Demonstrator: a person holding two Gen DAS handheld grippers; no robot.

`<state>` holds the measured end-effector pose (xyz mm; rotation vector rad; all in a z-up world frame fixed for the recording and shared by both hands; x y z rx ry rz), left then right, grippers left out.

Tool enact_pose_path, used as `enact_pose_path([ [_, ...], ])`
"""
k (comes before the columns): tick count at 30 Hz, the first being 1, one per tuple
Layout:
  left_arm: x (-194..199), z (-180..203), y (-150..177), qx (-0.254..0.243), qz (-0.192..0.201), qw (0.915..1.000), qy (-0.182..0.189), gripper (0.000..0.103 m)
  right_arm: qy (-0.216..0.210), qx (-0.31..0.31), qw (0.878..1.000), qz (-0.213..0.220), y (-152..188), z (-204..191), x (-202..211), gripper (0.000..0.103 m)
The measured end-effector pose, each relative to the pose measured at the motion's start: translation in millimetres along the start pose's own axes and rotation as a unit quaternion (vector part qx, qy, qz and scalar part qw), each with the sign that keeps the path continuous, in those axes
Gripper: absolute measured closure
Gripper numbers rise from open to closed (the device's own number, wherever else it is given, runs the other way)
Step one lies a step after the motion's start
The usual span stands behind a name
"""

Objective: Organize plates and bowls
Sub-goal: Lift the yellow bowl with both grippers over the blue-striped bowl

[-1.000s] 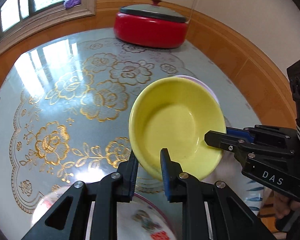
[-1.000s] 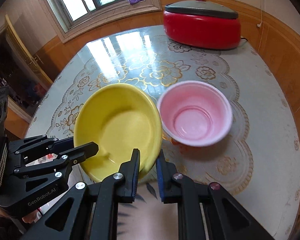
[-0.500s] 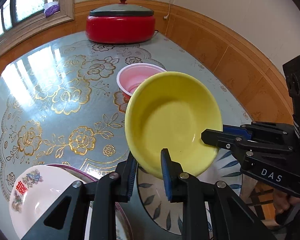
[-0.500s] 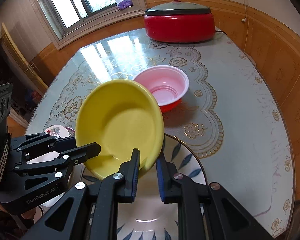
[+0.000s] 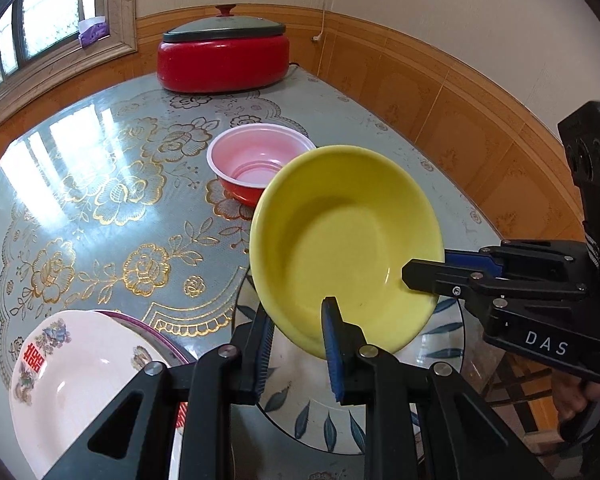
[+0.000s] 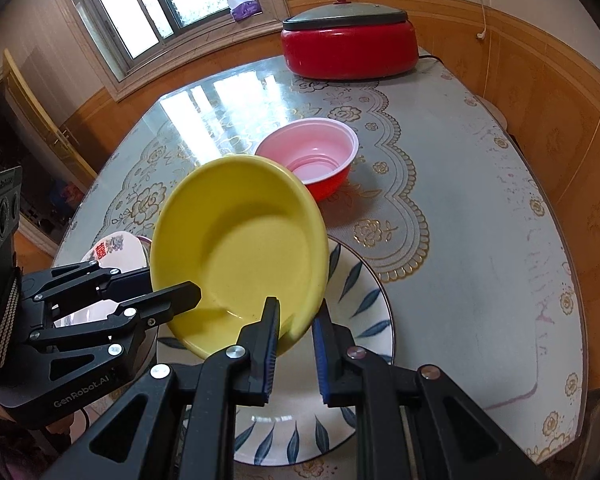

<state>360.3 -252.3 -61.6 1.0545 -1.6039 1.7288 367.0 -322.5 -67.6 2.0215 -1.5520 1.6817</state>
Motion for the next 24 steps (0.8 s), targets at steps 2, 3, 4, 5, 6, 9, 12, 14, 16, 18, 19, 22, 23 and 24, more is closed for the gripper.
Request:
enact_pose_path([
  [2,0,3,5,-0.002,-0.004,1.0,0.005,0.08,0.0,-0.002,1.0,-0.003,6,0,2,0.088],
  [3,-1,5,7,-0.003,-0.006,1.0,0.006,0.08,0.0,-0.003,1.0,-0.006,8,1,2,0.088],
  [4,-2,6,9,-0.005,-0.007,0.9999,0.007,0.08,0.0,-0.004,1.0,-0.007,11,1,2,0.088],
  [5,-2,8,11,-0.006,-0.009,0.9999,0.009,0.08,0.0,-0.005,1.0,-0.009,14,2,3,0.088],
  [6,-3,9,13,-0.007,-0.011,0.9999,0.01,0.08,0.001,-0.006,1.0,-0.011,16,3,4,0.088],
  [9,-3,14,18,-0.01,-0.014,0.9997,0.016,0.08,0.0,-0.01,1.0,-0.013,22,4,6,0.088],
  [12,-2,17,25,-0.011,-0.02,0.9994,0.026,0.08,-0.002,-0.015,1.0,-0.019,30,4,6,0.088],
  [14,-2,19,30,-0.014,-0.025,0.999,0.034,0.08,-0.006,-0.017,1.0,-0.024,36,3,7,0.088],
  [16,-2,20,35,-0.018,-0.027,0.9986,0.041,0.08,-0.01,-0.02,0.999,-0.029,41,3,7,0.088],
  [18,-5,21,40,-0.023,-0.034,0.9982,0.043,0.08,-0.013,-0.025,0.999,-0.036,46,3,4,0.088],
  [19,-7,22,41,-0.024,-0.038,0.998,0.044,0.08,-0.013,-0.029,0.999,-0.039,49,4,3,0.088],
  [22,-13,24,44,-0.027,-0.044,0.9979,0.04,0.08,-0.013,-0.034,0.999,-0.04,51,8,-1,0.088],
  [23,-16,25,44,-0.027,-0.048,0.9978,0.039,0.08,-0.013,-0.036,0.998,-0.042,52,9,-2,0.088],
  [24,-18,25,44,-0.027,-0.052,0.9976,0.038,0.08,-0.014,-0.037,0.998,-0.045,53,10,-4,0.088],
])
Point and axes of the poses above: each gripper's, at about its wrist camera, not at the fingertips, and x roughly against the way its jaws point, z to its right, y to its underside, the point moved 10 cm from there along -x, roughly the way its jaws point, and after that the axes turned 13 degrees about -y, right-handed, at the moved point
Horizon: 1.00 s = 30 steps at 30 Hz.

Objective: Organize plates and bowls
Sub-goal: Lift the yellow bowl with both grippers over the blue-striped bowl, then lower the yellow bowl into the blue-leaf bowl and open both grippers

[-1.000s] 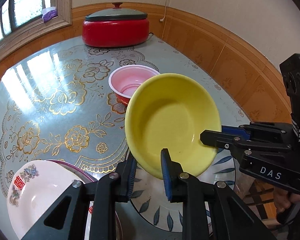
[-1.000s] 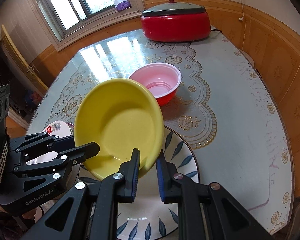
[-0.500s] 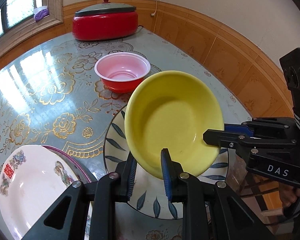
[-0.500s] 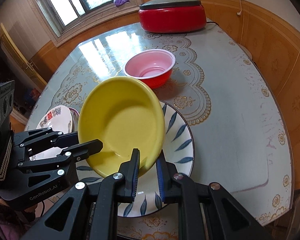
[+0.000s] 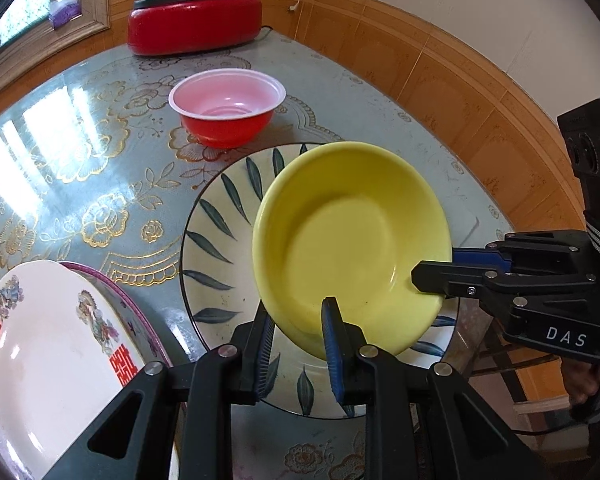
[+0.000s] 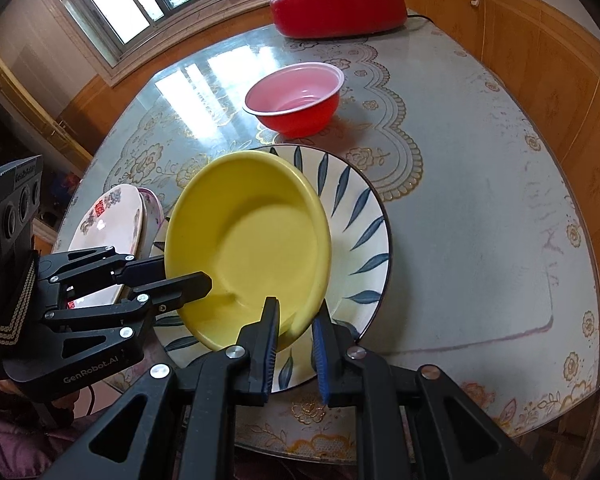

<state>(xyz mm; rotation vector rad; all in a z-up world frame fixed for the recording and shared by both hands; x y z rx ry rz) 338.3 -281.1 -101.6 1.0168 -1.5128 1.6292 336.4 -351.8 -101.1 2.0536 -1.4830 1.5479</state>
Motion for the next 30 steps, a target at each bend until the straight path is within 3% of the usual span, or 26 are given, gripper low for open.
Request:
enact_pose_path([
  [10,-7,-10,-2,0.013,-0.007,0.9998,-0.014,0.08,-0.013,-0.013,1.0,-0.019,-2,7,-18,0.083],
  [30,2,-20,-5,0.037,0.007,0.999,-0.025,0.077,0.009,0.054,0.998,-0.043,-1,-3,-21,0.069],
])
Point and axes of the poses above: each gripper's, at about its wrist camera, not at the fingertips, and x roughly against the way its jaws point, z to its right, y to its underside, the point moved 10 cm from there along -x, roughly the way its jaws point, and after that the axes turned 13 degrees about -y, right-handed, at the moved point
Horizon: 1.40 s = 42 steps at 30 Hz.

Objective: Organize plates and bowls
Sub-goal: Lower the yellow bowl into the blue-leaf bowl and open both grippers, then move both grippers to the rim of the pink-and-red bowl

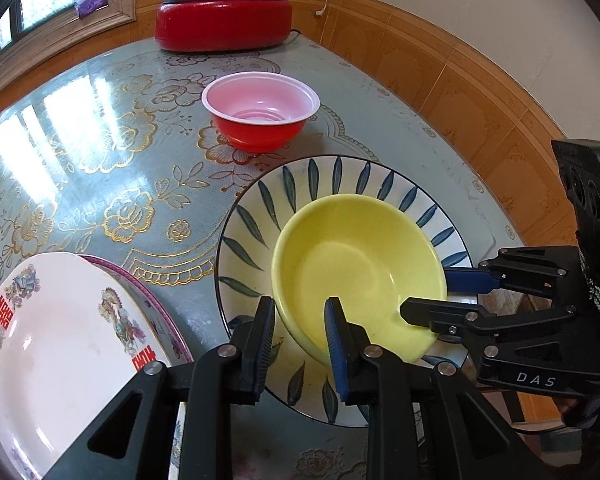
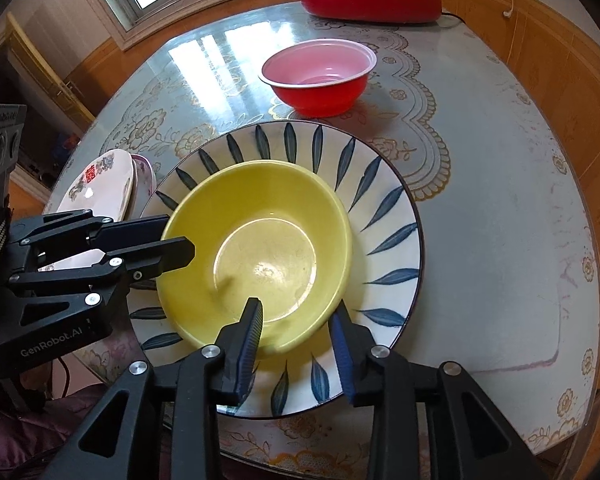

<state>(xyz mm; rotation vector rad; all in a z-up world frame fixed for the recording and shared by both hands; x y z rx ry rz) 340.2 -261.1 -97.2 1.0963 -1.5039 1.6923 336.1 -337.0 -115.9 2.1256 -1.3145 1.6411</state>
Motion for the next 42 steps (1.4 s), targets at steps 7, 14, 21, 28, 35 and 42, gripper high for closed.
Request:
enact_pose_path([
  [7,6,-2,-2,0.005,0.012,0.9999,-0.008,0.069,0.012,0.014,1.0,0.011,-2,2,13,0.064],
  [14,13,-2,-4,0.006,0.023,0.9996,-0.015,0.063,0.0,0.009,1.0,0.028,-7,4,27,0.064],
  [21,22,-2,-8,0.012,0.036,0.9991,-0.02,0.056,-0.005,0.003,0.999,0.045,-16,8,34,0.064],
  [28,30,-7,-17,0.024,0.047,0.9983,-0.027,0.05,-0.01,-0.002,0.998,0.067,-33,16,42,0.064],
  [35,30,-22,-33,0.071,0.042,0.9965,-0.017,0.046,-0.028,-0.041,0.994,0.096,-63,39,47,0.064],
  [42,25,-43,-56,0.114,0.048,0.9919,-0.028,0.034,-0.041,-0.064,0.992,0.099,-90,64,38,0.064],
])
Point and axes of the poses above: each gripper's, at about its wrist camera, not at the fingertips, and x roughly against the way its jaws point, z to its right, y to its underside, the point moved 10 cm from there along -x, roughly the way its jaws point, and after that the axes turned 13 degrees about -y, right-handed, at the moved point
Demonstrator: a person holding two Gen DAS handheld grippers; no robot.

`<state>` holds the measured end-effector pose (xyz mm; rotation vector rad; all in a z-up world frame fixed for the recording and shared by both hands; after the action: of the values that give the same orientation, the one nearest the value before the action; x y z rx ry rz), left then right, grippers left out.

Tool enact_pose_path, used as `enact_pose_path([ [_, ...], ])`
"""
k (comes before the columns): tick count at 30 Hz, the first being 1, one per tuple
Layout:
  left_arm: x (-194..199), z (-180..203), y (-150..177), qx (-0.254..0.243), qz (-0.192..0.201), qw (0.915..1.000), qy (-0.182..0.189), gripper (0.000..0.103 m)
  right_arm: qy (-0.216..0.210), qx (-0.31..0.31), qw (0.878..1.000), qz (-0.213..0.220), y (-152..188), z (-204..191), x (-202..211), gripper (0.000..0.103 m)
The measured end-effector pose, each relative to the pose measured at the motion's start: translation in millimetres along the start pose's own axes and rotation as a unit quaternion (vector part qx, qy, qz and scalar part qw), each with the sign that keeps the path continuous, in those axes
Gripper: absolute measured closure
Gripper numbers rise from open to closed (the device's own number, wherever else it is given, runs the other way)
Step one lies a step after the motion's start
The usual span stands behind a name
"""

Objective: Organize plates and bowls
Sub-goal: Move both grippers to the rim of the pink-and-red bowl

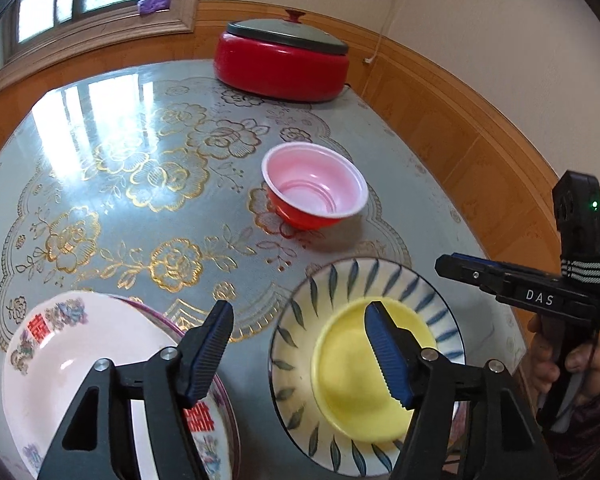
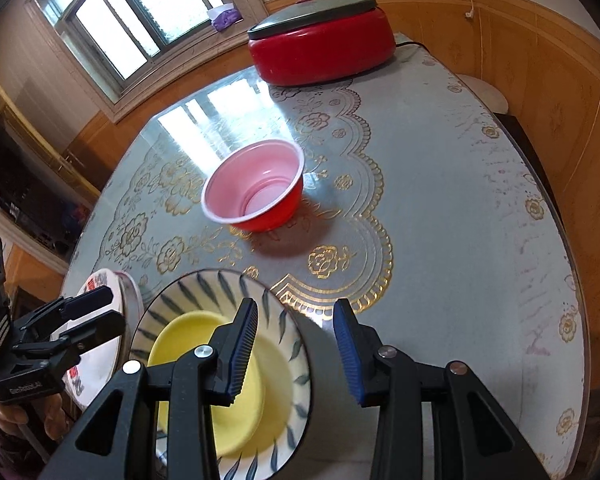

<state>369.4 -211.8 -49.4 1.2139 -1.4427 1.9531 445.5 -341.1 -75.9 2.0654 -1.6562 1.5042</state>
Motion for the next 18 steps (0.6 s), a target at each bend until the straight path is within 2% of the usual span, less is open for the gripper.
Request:
enact_pose_path([
  [7,-31,-2,-23,0.015,-0.032,0.9993,-0.014,0.034,-0.013,-0.038,0.999,-0.015,-24,19,-25,0.064],
  [12,-50,2,-38,0.032,-0.054,0.998,0.001,0.036,-0.032,-0.055,0.998,-0.009,-48,18,-37,0.064],
  [18,-75,2,-52,0.06,-0.08,0.9949,0.006,0.04,-0.031,-0.059,0.998,-0.016,-72,17,-57,0.064],
])
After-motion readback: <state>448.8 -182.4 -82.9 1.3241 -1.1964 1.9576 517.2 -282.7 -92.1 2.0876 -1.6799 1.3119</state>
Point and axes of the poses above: each gripper's, at about its wrist camera, not at the fingertips, and x roughly against the way its jaws point, z to its right, y to its underside, the point moved 10 cm from there along -x, roughly the way its jaws point, and after that the axes turned 13 degrees about -y, right-handed, at the moved point
